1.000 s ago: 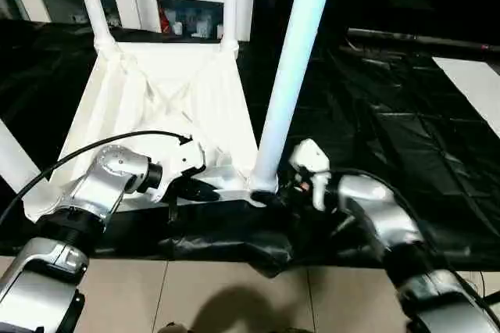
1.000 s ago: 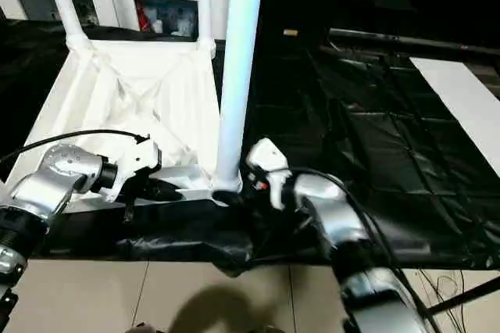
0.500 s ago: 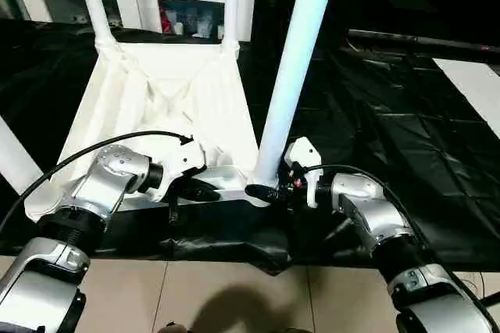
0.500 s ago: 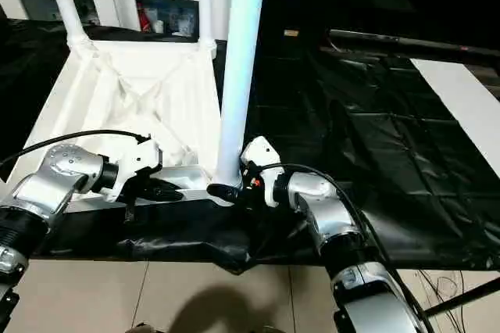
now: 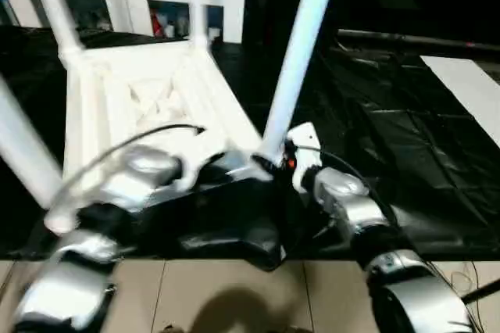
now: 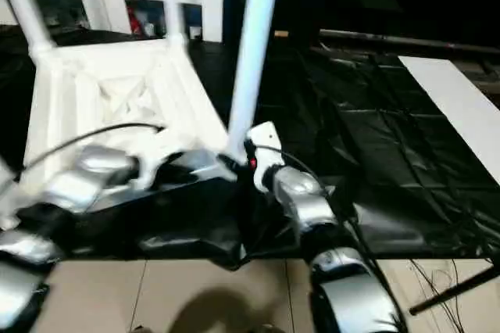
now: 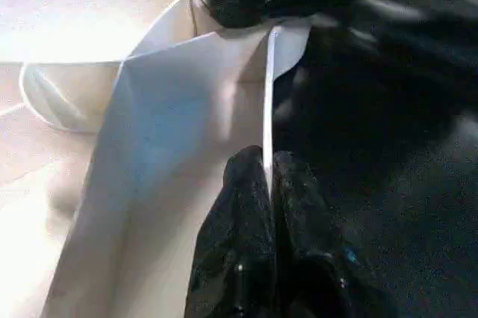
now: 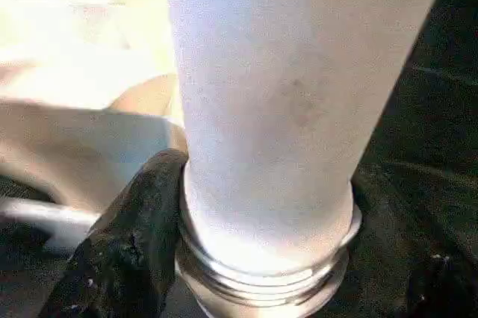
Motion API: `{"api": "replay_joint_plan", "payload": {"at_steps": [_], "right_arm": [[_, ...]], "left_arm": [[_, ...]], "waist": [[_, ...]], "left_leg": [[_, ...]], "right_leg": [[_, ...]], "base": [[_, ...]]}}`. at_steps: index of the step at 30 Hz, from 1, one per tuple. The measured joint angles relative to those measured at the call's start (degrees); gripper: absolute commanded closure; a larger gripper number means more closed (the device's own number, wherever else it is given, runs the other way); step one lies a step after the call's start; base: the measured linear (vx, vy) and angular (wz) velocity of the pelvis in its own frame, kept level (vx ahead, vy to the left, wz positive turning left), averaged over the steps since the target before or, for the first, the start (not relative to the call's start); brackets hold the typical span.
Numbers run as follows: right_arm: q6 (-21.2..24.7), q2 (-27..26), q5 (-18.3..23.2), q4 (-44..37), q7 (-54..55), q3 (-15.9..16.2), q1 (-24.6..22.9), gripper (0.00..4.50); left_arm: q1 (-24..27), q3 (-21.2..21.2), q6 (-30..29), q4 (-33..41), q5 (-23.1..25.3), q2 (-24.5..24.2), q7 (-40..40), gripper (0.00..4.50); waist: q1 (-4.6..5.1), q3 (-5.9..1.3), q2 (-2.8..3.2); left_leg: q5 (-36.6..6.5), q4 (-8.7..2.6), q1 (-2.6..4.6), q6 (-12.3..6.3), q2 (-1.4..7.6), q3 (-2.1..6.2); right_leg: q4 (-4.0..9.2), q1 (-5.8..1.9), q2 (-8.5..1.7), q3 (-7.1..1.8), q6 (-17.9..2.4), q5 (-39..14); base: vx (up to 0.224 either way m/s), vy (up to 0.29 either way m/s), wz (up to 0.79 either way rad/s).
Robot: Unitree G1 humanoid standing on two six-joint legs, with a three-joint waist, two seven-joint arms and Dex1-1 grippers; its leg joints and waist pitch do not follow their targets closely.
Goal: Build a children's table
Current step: Rotate leg to tighten
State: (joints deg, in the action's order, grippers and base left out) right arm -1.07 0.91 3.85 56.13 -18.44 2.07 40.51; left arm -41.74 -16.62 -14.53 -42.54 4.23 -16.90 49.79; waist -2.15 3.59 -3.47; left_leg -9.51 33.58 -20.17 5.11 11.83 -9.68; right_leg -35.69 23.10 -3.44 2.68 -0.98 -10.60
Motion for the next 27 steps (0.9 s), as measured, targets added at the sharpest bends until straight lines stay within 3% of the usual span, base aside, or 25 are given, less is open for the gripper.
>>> {"api": "replay_joint_plan", "payload": {"at_steps": [4,9,10,11,15,19,22,27], "right_arm": [[0.30,-1.30,-0.01,3.72,8.72,-2.13,2.60,1.78],[-1.87,-1.27,-0.03,5.19,8.69,-2.94,2.89,1.78],[-2.34,-0.96,0.06,5.19,7.10,-3.39,2.68,1.22],[-2.90,-0.71,0.22,5.16,5.87,-3.68,2.46,1.08],[-5.34,-0.20,0.99,3.12,-2.20,-3.00,0.94,0.82],[-5.12,4.96,-0.02,-2.42,-14.91,2.67,-1.24,0.51],[-5.03,8.42,-0.06,-6.53,-22.91,5.12,-3.05,0.51],[-4.07,12.42,0.48,-10.57,-33.94,5.95,-5.53,0.51]], "left_arm": [[-2.07,-0.03,-2.13,-2.94,0.91,5.40,-6.74,4.50],[-2.69,-0.10,-2.49,-3.46,1.63,6.52,-8.12,4.50],[-2.67,-0.18,-2.47,-3.31,1.63,6.46,-8.06,4.50],[-2.62,-0.29,-2.46,-3.20,1.62,6.37,-7.90,4.50],[-1.97,0.56,-1.03,-2.83,1.56,3.54,-7.09,4.50],[-0.73,0.46,1.12,-1.41,1.19,-0.33,-1.79,4.50],[1.04,0.16,4.07,0.40,0.89,-3.30,3.62,4.50],[4.86,-0.38,6.90,5.72,-1.95,-9.65,15.83,4.50]], "waist": [[-0.29,-0.35,0.65],[-0.53,-0.48,0.85],[-0.60,-0.48,0.85],[-0.69,-0.48,0.85],[0.09,-0.46,0.76],[0.36,-0.47,0.70],[0.26,-0.49,0.68],[-0.35,-0.51,0.62]], "left_leg": [[-0.02,-0.03,-0.19,-0.04,-0.05,-0.02],[-0.08,-0.05,-0.37,-0.16,-0.09,-0.10],[-0.08,-0.08,-0.39,-0.16,-0.08,-0.10],[-0.08,-0.10,-0.39,-0.16,-0.07,-0.10],[-0.07,-0.46,-0.41,-0.13,0.01,-0.07],[-0.07,-0.63,-0.28,-0.12,0.07,0.03],[-0.07,-0.74,-0.22,-0.12,0.08,0.02],[-0.07,-0.89,-0.20,-0.11,0.08,-0.07]], "right_leg": [[0.55,-0.11,-0.01,-0.04,0.00,0.00],[0.59,-0.09,-0.01,-0.15,0.01,0.08],[0.58,-0.09,-0.01,-0.14,0.08,0.21],[0.58,-0.07,-0.01,-0.13,0.10,0.28],[0.56,0.00,0.05,0.03,0.12,0.36],[0.58,0.06,0.05,0.32,0.13,0.37],[0.59,0.09,0.05,0.38,0.14,0.37],[0.72,0.20,0.04,0.40,-0.10,0.39]], "base": [[0.000,0.000,0.00],[0.000,0.000,0.00],[0.000,0.000,0.00],[0.000,0.000,0.00],[0.000,0.000,0.00],[0.000,0.000,0.00],[0.000,0.000,0.00],[0.000,0.000,0.00]]}}
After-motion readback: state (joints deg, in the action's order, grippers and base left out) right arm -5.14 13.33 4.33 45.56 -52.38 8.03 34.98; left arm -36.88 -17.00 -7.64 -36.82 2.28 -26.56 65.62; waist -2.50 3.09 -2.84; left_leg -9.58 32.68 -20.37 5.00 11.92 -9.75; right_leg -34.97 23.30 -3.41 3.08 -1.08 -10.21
